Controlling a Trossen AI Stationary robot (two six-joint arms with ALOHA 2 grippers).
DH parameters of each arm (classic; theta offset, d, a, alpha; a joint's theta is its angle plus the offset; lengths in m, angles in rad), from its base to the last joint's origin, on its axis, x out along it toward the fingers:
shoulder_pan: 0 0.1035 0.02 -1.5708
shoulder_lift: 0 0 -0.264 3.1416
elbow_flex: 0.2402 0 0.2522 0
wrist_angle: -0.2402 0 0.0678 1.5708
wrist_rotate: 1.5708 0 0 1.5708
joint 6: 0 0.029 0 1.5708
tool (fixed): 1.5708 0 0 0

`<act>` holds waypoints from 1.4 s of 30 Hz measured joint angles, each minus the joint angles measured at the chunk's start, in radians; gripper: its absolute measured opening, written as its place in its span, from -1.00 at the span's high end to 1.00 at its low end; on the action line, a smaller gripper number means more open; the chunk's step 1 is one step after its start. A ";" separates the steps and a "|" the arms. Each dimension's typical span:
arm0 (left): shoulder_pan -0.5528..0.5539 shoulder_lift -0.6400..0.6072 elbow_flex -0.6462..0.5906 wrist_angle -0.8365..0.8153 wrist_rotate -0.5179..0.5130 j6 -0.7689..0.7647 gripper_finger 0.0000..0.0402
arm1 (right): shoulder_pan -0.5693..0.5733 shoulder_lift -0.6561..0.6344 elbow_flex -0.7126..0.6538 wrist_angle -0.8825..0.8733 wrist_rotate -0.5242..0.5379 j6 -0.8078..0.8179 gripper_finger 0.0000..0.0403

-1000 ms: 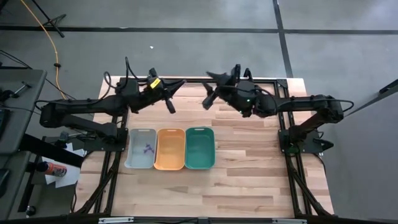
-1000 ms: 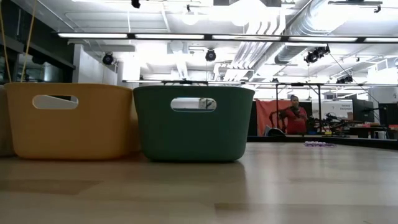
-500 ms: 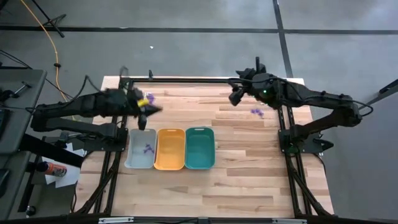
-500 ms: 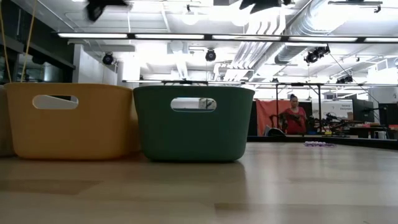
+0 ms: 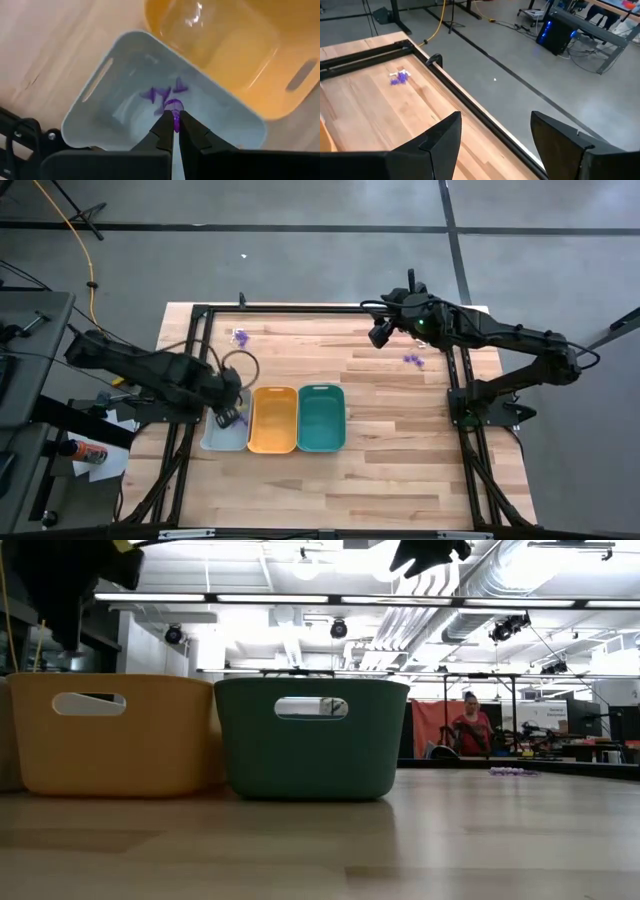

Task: Sort Halloween decoration
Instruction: Put the purple witch hat toy into the white bin

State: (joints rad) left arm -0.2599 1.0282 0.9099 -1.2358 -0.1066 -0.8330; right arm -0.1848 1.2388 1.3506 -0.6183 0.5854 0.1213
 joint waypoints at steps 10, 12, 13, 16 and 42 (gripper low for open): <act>-0.138 0.001 -0.243 0.205 0.050 0.026 1.00 | 0.000 0.000 0.000 -0.083 0.000 -0.009 -0.16; -0.177 -0.008 -0.271 0.227 0.037 0.026 1.00 | 0.000 0.000 0.000 -0.098 0.000 0.006 -0.16; -0.195 -0.007 -0.283 0.242 0.029 0.029 1.00 | 0.000 0.000 0.000 -0.104 0.000 0.010 -0.16; -0.240 0.001 -0.310 0.260 0.019 0.075 1.00 | 0.000 0.000 0.000 -0.104 0.000 0.011 -0.16; -0.266 0.035 -0.358 0.351 0.070 0.209 0.41 | 0.000 0.000 0.000 -0.095 0.001 0.036 -0.16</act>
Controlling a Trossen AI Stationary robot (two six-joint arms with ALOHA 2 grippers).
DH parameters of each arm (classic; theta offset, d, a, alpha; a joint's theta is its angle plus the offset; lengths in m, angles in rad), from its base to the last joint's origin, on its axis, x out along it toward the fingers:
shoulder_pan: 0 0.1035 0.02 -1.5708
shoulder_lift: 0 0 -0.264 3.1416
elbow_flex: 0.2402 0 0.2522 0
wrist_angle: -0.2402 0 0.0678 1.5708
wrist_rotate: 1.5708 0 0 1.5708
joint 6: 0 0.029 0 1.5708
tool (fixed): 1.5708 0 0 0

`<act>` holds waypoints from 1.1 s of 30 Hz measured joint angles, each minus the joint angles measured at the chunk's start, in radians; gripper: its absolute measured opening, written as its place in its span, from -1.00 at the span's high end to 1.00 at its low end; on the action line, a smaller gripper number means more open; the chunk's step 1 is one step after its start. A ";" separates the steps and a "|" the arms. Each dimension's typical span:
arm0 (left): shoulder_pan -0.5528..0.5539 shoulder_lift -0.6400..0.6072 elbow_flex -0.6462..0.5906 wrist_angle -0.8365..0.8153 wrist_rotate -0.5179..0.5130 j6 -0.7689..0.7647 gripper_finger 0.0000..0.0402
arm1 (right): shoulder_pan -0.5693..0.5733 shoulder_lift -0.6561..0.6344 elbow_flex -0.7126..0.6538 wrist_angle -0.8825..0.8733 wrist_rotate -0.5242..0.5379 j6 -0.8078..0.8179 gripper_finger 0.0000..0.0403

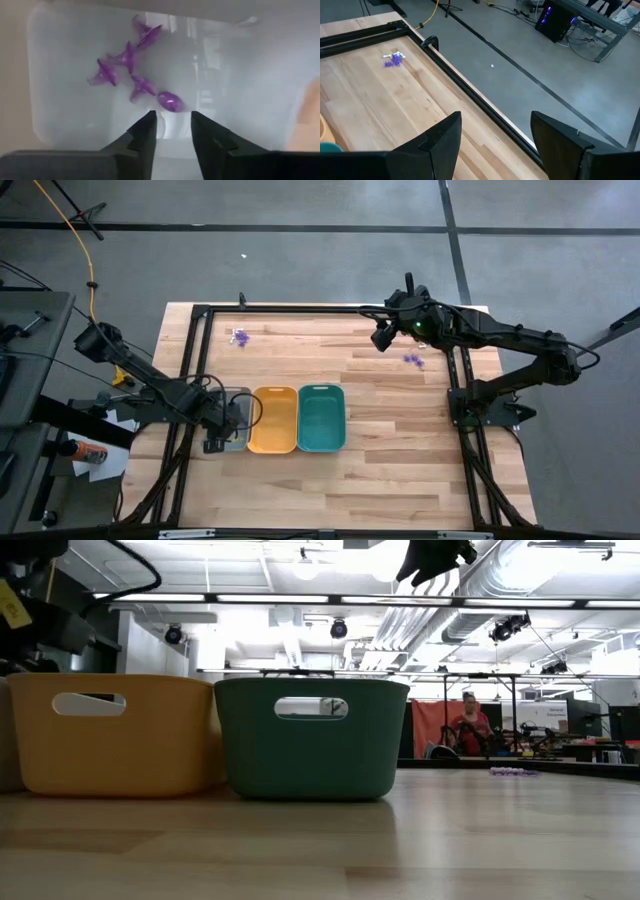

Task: Sort Halloween decoration
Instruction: Put the purple witch hat toy into the white bin

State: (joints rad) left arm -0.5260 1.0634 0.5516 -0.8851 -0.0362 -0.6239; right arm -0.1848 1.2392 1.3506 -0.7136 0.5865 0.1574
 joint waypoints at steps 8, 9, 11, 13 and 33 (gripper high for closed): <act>0.063 -0.021 0.257 -0.134 -0.065 0.080 0.19 | 0.000 0.000 0.000 0.000 0.000 -0.008 -0.16; 0.078 -0.026 0.301 -0.140 -0.110 0.102 0.18 | 0.000 0.000 0.000 0.000 0.000 -0.008 -0.16; 0.117 -0.034 0.392 -0.138 -0.220 0.153 0.18 | 0.000 0.000 0.000 0.000 0.000 -0.008 -0.16; 0.174 -0.035 0.475 -0.121 -0.355 0.207 0.18 | 0.000 0.000 0.000 0.000 0.000 -0.008 -0.16; 0.759 -0.051 0.580 0.548 0.044 0.602 0.18 | 0.000 0.000 0.000 0.052 -0.154 -0.079 -0.16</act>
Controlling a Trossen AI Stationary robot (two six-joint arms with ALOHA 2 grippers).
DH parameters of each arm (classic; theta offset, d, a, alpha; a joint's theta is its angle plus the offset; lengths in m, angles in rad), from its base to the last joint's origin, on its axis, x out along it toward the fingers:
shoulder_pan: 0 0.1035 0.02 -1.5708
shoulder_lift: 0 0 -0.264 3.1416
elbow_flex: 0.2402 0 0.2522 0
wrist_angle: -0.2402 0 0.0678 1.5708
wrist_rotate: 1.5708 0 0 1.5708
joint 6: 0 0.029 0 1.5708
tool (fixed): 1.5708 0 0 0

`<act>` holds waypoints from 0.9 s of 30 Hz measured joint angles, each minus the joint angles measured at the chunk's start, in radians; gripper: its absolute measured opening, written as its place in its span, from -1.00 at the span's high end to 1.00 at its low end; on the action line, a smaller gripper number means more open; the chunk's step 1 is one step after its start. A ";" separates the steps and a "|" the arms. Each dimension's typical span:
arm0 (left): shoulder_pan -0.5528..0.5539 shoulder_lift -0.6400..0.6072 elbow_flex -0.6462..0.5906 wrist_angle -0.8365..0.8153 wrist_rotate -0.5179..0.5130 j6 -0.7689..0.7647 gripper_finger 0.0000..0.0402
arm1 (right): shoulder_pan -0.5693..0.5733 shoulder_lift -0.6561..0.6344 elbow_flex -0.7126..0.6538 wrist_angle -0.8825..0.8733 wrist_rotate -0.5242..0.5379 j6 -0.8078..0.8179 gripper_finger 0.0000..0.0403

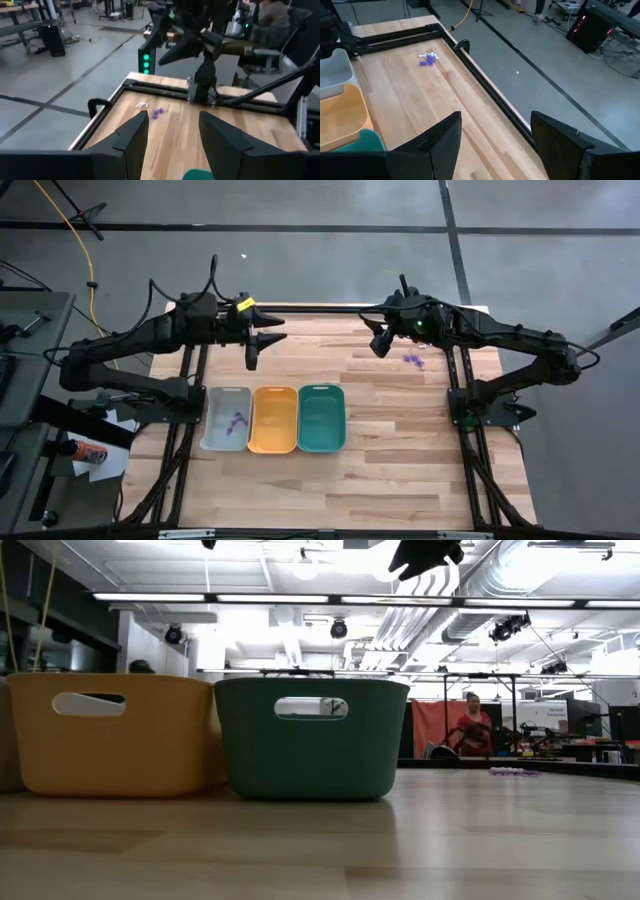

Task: Sort Halloween decoration
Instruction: Put the purple witch hat toy into the white bin

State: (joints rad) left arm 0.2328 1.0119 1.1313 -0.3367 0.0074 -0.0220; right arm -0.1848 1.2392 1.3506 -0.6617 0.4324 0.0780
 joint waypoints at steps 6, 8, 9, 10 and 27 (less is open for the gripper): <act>0.011 0.021 0.000 -0.170 -0.154 -0.030 0.18 | 0.000 0.000 0.000 0.000 -0.004 0.000 -0.16; 0.022 0.044 -0.001 -0.235 -0.195 -0.052 0.18 | 0.000 0.000 0.000 0.000 -0.004 0.000 -0.16; 0.036 0.058 -0.001 -0.262 -0.207 -0.064 0.18 | 0.000 0.000 0.000 -0.001 -0.004 0.000 -0.16; 0.057 0.076 -0.001 -0.291 -0.218 -0.079 0.18 | 0.000 0.000 0.000 -0.001 -0.004 0.000 -0.16; 0.741 0.549 -0.038 -0.638 -0.196 -0.247 0.18 | 0.000 0.000 0.000 -0.004 -0.003 0.045 -0.16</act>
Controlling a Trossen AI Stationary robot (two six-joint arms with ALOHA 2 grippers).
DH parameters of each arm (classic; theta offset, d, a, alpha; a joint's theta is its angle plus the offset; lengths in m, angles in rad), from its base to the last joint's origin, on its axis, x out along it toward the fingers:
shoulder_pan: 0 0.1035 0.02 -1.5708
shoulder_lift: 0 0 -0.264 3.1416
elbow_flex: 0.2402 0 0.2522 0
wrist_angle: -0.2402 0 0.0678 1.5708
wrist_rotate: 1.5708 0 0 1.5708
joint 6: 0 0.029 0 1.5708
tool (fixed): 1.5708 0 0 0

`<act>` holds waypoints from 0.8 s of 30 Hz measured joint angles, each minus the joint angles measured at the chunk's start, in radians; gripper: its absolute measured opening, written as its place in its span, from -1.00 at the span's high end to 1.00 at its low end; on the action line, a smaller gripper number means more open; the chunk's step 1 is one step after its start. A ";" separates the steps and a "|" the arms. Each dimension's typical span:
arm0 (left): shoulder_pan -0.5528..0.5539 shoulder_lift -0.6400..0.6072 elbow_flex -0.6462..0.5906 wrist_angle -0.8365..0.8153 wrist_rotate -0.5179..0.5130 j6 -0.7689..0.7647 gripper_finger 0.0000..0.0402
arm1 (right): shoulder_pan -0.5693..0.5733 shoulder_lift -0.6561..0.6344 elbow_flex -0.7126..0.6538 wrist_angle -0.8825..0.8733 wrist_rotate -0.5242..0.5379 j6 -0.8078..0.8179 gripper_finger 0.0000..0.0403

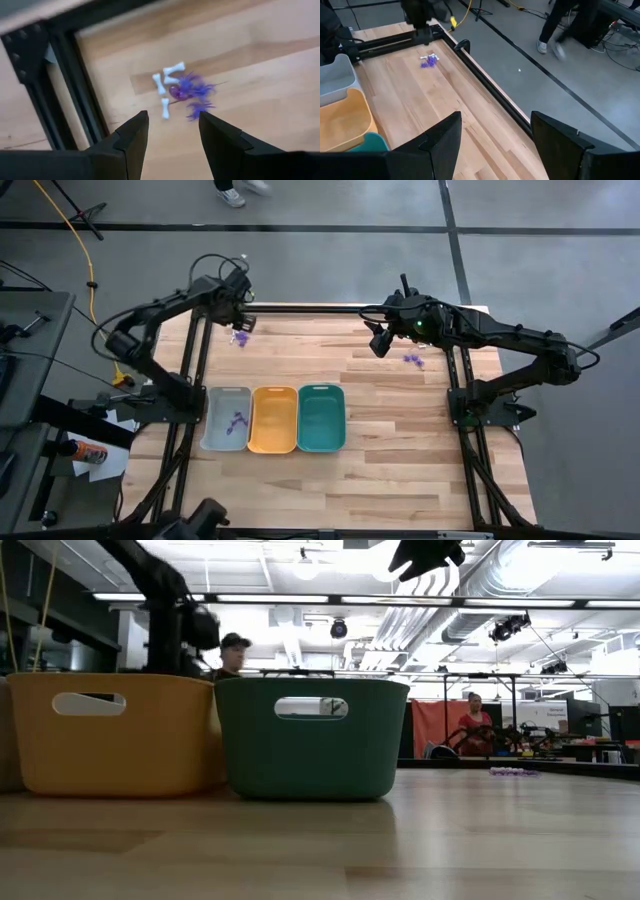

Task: Sort Halloween decoration
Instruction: Put the purple witch hat toy into the white bin

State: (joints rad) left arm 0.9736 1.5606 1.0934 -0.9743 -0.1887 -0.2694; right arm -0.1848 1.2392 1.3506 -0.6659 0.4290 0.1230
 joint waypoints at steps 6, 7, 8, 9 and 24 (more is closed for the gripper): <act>0.005 0.116 -0.006 0.006 0.003 -0.007 0.18 | 0.000 0.000 0.000 0.000 0.000 -0.007 -0.16; 0.005 0.132 -0.006 0.006 0.003 -0.007 0.18 | 0.000 0.000 0.000 0.000 0.000 -0.008 -0.16; 0.005 0.147 -0.006 0.006 0.004 -0.008 0.18 | 0.000 0.000 0.000 0.000 0.000 -0.008 -0.16; 0.005 0.159 -0.006 0.005 0.006 -0.008 0.18 | 0.000 0.000 0.000 0.000 0.000 -0.008 -0.16; 0.016 0.181 -0.006 0.060 0.030 -0.016 0.36 | 0.000 0.000 0.000 -0.004 0.001 0.005 -0.16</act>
State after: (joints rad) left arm 0.9894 1.7419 1.0877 -0.9141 -0.1589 -0.2850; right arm -0.1848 1.2392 1.3503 -0.6697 0.4304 0.1285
